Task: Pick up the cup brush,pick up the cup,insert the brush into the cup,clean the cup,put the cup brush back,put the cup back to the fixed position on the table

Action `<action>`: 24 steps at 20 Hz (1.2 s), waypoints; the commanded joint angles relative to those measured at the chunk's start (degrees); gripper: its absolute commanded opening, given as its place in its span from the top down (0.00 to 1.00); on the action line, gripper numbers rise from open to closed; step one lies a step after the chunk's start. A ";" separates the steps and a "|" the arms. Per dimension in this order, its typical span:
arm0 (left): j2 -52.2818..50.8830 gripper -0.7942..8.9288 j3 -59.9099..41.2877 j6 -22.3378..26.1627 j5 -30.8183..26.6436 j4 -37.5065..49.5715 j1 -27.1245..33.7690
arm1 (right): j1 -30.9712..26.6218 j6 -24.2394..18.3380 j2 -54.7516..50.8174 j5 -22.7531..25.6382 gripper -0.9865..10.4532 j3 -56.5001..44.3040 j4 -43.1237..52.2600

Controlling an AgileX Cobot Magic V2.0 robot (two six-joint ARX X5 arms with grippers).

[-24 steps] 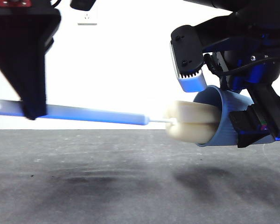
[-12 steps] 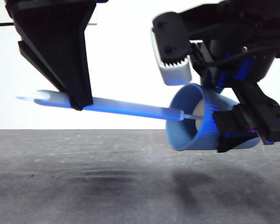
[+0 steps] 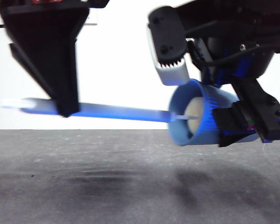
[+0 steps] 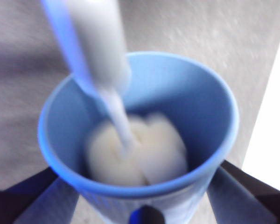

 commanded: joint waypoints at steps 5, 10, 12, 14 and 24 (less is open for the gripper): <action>-0.50 0.93 -0.15 -0.59 -5.31 -4.33 0.66 | -10.54 12.04 -2.36 1.31 0.92 0.26 -3.78; -1.73 0.93 -0.15 -3.85 -6.25 -3.67 3.82 | -17.22 18.05 -7.87 0.90 0.92 0.28 -3.50; -2.23 0.93 -0.15 -6.91 -7.10 -2.14 5.66 | -18.67 21.77 -10.69 0.44 0.92 0.33 -3.19; -2.32 0.93 -0.15 -10.12 -7.28 0.72 8.46 | -19.65 28.09 -14.01 -3.98 0.92 0.92 -3.10; 0.07 0.93 -6.54 -29.94 -8.57 22.01 21.31 | -20.00 54.31 -23.58 -30.64 0.92 3.91 4.81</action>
